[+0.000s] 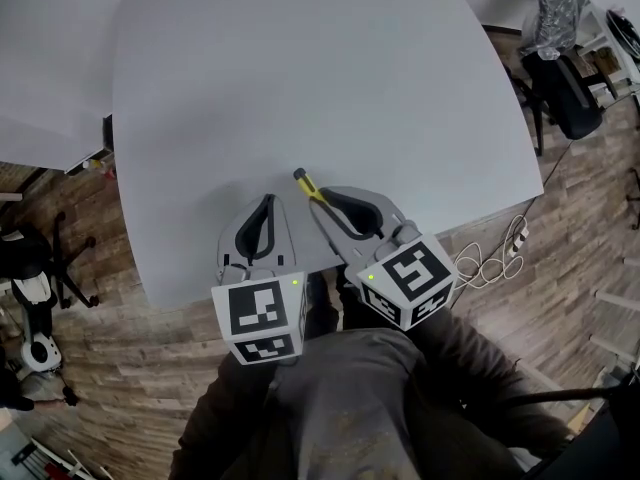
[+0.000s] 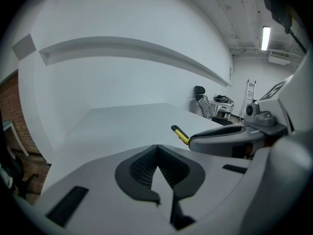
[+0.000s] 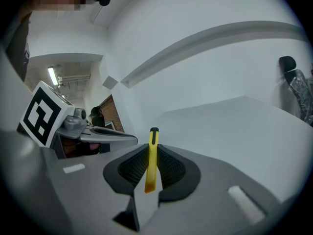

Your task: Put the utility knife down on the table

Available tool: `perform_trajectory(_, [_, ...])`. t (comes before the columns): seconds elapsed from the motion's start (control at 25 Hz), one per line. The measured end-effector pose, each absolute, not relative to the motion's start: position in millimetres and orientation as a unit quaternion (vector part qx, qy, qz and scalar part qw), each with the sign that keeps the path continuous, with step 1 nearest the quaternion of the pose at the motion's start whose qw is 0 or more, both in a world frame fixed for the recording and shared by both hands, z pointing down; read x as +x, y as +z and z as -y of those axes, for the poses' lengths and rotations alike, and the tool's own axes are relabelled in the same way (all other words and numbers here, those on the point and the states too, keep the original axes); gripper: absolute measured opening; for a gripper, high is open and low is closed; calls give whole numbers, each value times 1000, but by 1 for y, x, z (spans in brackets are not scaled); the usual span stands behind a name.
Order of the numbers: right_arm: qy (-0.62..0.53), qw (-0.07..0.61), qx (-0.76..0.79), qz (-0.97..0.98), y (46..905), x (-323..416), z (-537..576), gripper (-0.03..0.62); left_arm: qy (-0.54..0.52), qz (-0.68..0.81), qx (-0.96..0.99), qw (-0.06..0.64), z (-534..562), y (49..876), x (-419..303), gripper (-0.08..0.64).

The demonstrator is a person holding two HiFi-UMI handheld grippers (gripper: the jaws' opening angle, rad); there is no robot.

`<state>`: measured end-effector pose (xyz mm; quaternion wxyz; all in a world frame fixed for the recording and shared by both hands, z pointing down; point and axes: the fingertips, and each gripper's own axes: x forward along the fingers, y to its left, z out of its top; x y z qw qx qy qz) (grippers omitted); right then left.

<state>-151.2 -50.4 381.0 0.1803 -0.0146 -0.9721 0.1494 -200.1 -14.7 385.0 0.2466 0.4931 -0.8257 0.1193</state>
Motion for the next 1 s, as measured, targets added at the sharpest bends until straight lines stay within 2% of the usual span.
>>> perform_trajectory(1.0, [171, 214, -21, 962, 419, -172, 61, 52, 122, 815, 489, 286, 27, 423, -214, 2])
